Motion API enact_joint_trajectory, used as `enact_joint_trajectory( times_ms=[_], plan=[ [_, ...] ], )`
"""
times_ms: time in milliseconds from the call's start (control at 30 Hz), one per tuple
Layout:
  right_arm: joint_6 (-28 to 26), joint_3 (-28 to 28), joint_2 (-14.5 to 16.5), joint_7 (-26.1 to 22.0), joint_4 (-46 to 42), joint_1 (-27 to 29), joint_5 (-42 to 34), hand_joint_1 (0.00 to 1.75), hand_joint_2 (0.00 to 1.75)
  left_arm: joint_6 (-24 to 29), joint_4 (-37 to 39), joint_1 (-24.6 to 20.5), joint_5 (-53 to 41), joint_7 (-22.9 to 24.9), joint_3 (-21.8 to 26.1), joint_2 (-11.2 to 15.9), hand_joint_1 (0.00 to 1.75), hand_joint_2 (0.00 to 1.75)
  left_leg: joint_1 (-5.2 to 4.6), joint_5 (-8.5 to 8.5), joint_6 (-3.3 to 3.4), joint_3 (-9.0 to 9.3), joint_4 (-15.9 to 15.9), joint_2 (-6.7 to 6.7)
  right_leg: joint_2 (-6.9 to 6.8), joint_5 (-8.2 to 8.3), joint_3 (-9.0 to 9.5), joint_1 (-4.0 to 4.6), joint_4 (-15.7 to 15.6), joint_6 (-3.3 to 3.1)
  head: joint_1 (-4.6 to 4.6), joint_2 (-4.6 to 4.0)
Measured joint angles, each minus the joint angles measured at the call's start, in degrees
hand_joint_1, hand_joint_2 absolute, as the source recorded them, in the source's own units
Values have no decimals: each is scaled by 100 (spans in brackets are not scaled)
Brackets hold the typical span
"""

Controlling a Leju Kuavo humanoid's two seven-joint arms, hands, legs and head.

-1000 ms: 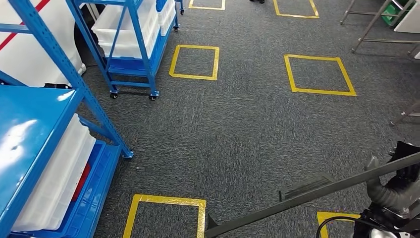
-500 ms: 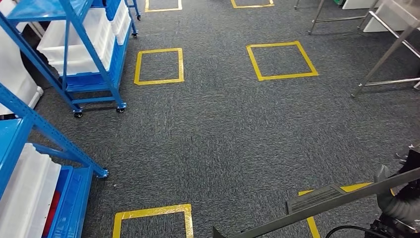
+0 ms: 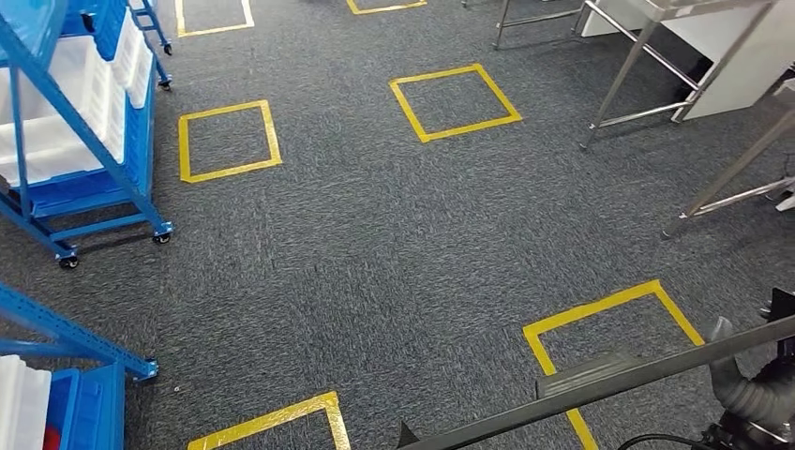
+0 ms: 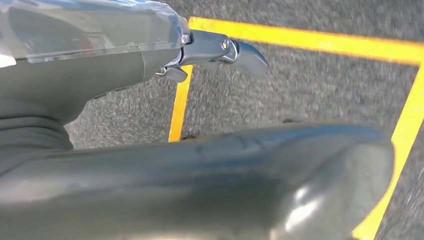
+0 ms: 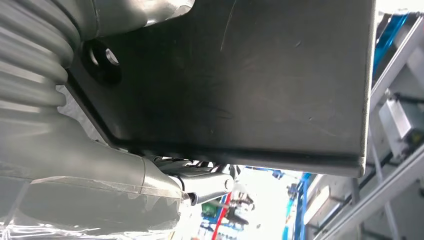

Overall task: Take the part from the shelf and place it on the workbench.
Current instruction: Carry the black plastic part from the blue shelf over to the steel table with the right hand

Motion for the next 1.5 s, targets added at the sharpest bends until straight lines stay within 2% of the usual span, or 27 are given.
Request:
enact_joint_trajectory(
  times_ms=[67, 133, 233, 300, 367, 433, 467, 533, 600, 667, 700, 733, 767, 867, 933, 967, 1000, 1067, 1133, 1167, 1233, 1267, 1333, 1367, 1433, 1467, 1500],
  plan=[
    [-1, 1, 9, 3, 2, -17, 0, 175, 175, -9, 0, -2, -3, -1, 1, -11, 0, 0, -12, -45, -45, 38, 16, 129, -239, 258, 438, 22, -774, -32, 0, 0],
    [-9, 1, 16, 21, -5, -47, -36, 175, 175, -14, 0, -6, -15, 2, 1, -14, 0, 0, -29, -76, -105, 74, 20, 227, -371, 294, 587, 62, -1053, -89, -3, 0],
    [-104, -17, 40, 86, -16, -92, -323, 175, 175, -22, 0, -36, -85, 13, 1, -17, 0, 0, -19, -135, -206, 124, 38, 311, -199, 316, 583, 63, -1079, -173, -4, 0],
    [-238, -30, 78, 135, -14, -176, -668, 175, 175, -36, 0, -48, -133, 23, 0, -19, 0, 0, 6, -343, -261, 14, 334, 48, -73, 342, 600, 34, -1121, -248, -5, 0],
    [-416, -26, 133, 171, 7, -304, -1055, 175, 175, -63, 0, -42, -180, 37, -1, -15, 0, 0, 28, -719, -281, -362, 1103, -260, 62, 357, 586, 39, -1125, -302, -5, 0],
    [-617, 16, 169, 180, 62, -400, -1386, 175, 175, -96, 0, -34, -235, 42, -2, -14, 0, 0, 31, -896, -287, -705, 1745, -338, 221, 364, 576, 55, -1121, -320, -5, 0],
    [-723, 58, 173, 157, 97, -441, -1496, 175, 175, -118, 0, -33, -262, 36, -2, -13, 0, 0, 32, -807, -282, -735, 1758, -348, 307, 367, 578, 60, -1116, -319, -5, 0],
    [-964, 199, 179, 55, 169, -554, -1626, 175, 175, -168, 0, -37, -328, 19, -8, -6, 0, 0, 33, -364, -251, -488, 1137, -455, 481, 370, 584, 59, -1094, -311, -5, 0],
    [-1172, 357, 193, -44, 222, -695, -1708, 175, 175, -226, 0, -48, -393, 9, -25, 15, 0, 0, 41, -55, -212, -186, 402, -710, 645, 374, 557, 59, -1054, -272, -5, 0],
    [-1327, 474, 216, -99, 253, -816, -1823, 175, 175, -280, 0, -64, -449, 6, -52, 32, 0, 0, 35, -19, -179, -93, 141, -810, 783, 394, 504, 44, -1041, -193, -5, 0],
    [-1401, 516, 228, -120, 261, -859, -1903, 175, 175, -309, 0, -74, -474, 5, -73, 34, 0, 0, 34, -1, -157, -87, 112, -747, 850, 415, 478, 35, -1050, -146, -5, 0],
    [-1464, 543, 241, -134, 263, -892, -1985, 175, 175, -335, 0, -87, -496, 5, -95, 35, 0, 0, 40, 29, -123, -78, 78, -680, 835, 421, 460, 27, -1047, -114, -5, 0],
    [-1520, 560, 250, -146, 264, -926, -2068, 175, 175, -360, 0, -96, -519, 4, -115, 36, 0, 0, 51, 64, -85, -66, 38, -609, 719, 383, 422, 35, -994, -91, -3, 0],
    [-1706, 602, 273, -209, 269, -1082, -2291, 175, 175, -419, 0, -95, -568, 0, -141, 43, 0, 0, 57, 115, -19, -66, -35, -375, 183, -77, 24, 47, -202, -48, 4, 0],
    [-1907, 622, 293, -273, 275, -1151, -2391, 175, 175, -450, 0, -88, -595, 1, -157, 53, 0, 0, 48, 104, -15, -75, -34, -213, 91, -315, -285, 17, 441, -7, 3, 0],
    [-2012, 624, 300, -307, 279, -1173, -2413, 175, 175, -459, 0, -88, -606, 3, -168, 56, 0, 0, 47, 94, -20, -72, -32, -135, 75, -284, -312, 3, 514, 10, 3, 0],
    [-2103, 623, 303, -340, 283, -1199, -2414, 175, 175, -462, 0, -91, -611, 8, -178, 58, 0, 0, 48, 81, -31, -64, -28, -62, 46, -152, -221, -7, 354, 23, 3, 0],
    [-2254, 626, 305, -396, 286, -1275, -2365, 175, 175, -465, 0, -96, -619, 26, -189, 59, 0, 0, 48, 36, -72, -29, -11, 79, -164, 193, 206, -3, -425, 22, 3, 0],
    [-2366, 646, 310, -428, 277, -1354, -2258, 175, 175, -466, 0, -102, -625, 46, -193, 62, 0, 0, 18, -24, -137, -3, 26, 203, -344, 346, 488, 36, -976, -36, 1, 0],
    [-2404, 658, 314, -434, 268, -1379, -2200, 175, 175, -465, 0, -109, -627, 54, -195, 65, 0, 0, 2, -46, -169, 7, 34, 258, -351, 330, 508, 59, -1037, -72, -1, 0],
    [-2446, 672, 328, -435, 236, -1400, -2051, 175, 175, -462, 0, -134, -629, 62, -203, 68, 0, 0, -3, -88, -231, 32, 43, 353, -209, 341, 496, 62, -1041, -146, -3, 0],
    [-2452, 674, 345, -439, 207, -1410, -1946, 175, 175, -460, 0, -146, -629, 65, -208, 72, 0, 0, 9, -144, -262, 27, 97, 288, -141, 346, 500, 50, -1051, -183, -3, 0],
    [-2426, 677, 414, -443, 129, -1460, -1664, 175, 175, -457, 0, -155, -629, 68, -214, 79, 0, 0, 41, -411, -308, -147, 528, -18, -16, 359, 514, 23, -1074, -258, -4, 0],
    [-2409, 679, 468, -445, 83, -1492, -1511, 175, 175, -458, 0, -152, -629, 68, -214, 83, 0, 0, 51, -603, -321, -328, 921, -190, 49, 358, 513, 28, -1073, -283, -4, 0],
    [-2368, 679, 592, -444, -7, -1532, -1232, 175, 175, -466, 0, -134, -626, 68, -214, 83, 0, 0, 54, -864, -332, -728, 1678, -317, 206, 355, 515, 46, -1067, -309, -3, 0],
    [-2350, 678, 654, -444, -55, -1536, -1125, 175, 175, -475, 0, -125, -622, 66, -214, 83, 0, 0, 53, -836, -326, -832, 1819, -334, 294, 353, 518, 54, -1061, -313, -3, 0],
    [-2334, 678, 711, -444, -105, -1537, -1046, 175, 175, -490, 0, -121, -620, 62, -214, 84, 0, 0, 53, -689, -312, -829, 1722, -350, 382, 351, 525, 60, -1054, -313, -3, 0]
  ],
)
